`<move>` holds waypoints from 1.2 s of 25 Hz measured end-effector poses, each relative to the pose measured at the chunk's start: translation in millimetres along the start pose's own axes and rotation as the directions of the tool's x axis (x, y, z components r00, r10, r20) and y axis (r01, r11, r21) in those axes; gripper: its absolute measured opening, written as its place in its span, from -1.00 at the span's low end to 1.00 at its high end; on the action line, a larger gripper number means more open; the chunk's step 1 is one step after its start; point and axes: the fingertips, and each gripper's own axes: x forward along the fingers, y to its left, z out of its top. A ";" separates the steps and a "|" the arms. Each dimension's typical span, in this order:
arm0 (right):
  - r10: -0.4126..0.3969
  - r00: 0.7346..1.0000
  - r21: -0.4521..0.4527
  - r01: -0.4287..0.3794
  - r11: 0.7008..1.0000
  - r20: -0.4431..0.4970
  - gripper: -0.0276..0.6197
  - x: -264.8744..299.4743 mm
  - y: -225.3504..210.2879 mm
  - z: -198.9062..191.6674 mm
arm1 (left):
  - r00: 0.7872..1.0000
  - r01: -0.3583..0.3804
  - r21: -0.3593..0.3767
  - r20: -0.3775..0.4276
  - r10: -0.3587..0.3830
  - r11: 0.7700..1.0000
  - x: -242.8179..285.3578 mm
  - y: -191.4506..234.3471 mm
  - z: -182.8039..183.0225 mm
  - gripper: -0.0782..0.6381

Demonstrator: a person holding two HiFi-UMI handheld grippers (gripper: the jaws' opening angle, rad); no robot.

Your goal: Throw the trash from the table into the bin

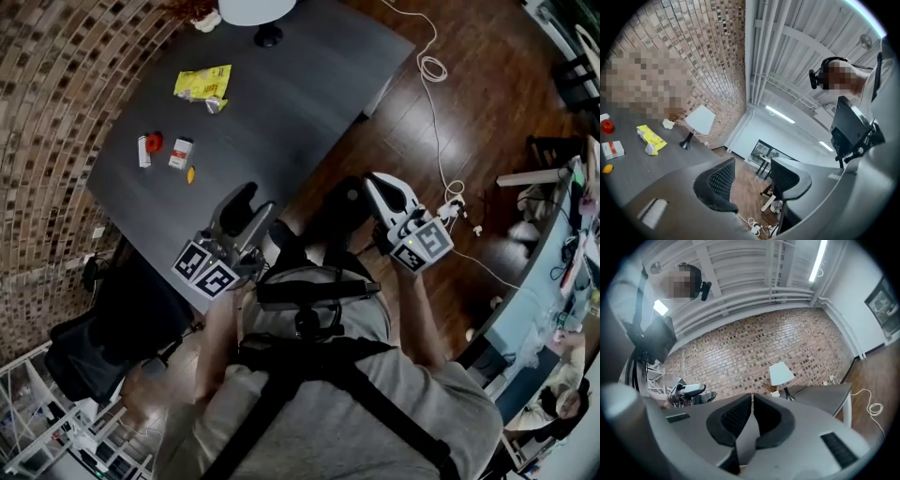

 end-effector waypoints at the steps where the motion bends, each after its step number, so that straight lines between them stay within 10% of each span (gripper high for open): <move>1: 0.019 1.000 -0.003 -0.019 1.000 -0.001 -0.88 1.9 3.0 1.8 | 1.000 -0.010 -0.004 0.014 0.010 1.000 -2.0 -0.6 2.4 -0.14; 30: 0.301 0.952 -0.026 -0.303 0.953 -0.065 -0.88 53.4 38.0 12.2 | 0.919 -0.242 -0.036 0.312 0.241 0.970 -71.8 4.9 59.0 -0.16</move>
